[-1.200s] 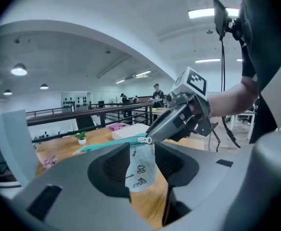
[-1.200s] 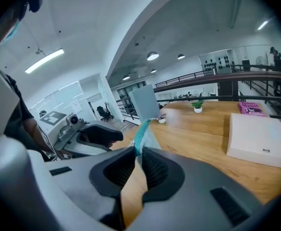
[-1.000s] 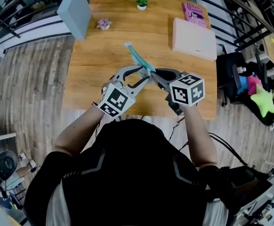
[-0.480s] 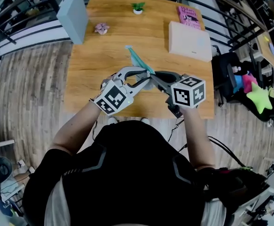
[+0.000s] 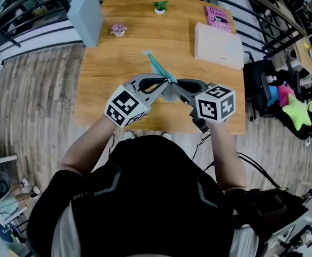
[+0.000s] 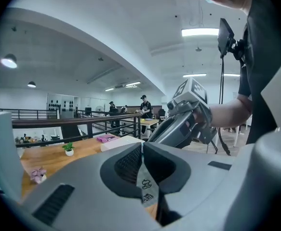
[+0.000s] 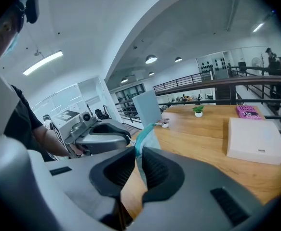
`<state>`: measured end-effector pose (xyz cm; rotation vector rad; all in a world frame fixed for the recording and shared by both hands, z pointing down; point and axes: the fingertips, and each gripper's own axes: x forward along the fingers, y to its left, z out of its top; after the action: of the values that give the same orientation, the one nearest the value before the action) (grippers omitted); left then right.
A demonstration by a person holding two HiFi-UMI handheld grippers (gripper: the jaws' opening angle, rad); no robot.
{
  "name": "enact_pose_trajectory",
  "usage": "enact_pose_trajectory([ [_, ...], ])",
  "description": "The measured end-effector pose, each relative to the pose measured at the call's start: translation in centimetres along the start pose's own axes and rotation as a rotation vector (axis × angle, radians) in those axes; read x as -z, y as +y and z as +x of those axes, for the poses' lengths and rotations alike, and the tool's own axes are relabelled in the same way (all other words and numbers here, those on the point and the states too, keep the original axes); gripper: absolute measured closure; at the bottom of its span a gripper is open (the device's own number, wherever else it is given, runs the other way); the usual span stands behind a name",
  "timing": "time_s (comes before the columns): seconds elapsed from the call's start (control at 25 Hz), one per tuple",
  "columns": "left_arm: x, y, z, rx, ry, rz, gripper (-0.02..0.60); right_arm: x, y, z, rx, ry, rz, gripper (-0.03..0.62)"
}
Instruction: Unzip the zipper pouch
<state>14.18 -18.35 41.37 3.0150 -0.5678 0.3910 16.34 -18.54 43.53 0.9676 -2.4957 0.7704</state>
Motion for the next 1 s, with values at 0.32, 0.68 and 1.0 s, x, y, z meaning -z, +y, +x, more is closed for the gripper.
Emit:
enact_pose_trajectory([
  [0.32, 0.4, 0.1, -0.1, -0.038, 0.03, -0.063, 0.549, 0.5, 0.1, -0.1, -0.024, 0.012, -0.029, 0.542],
  [0.68, 0.9, 0.0, -0.6, -0.03, 0.038, -0.157, 0.549, 1.1, 0.8, 0.1, -0.057, 0.053, -0.082, 0.543],
  [1.0, 1.2, 0.0, -1.3, -0.003, 0.051, -0.223, 0.549, 1.6, 1.5, 0.0, -0.108, 0.079, -0.078, 0.545],
])
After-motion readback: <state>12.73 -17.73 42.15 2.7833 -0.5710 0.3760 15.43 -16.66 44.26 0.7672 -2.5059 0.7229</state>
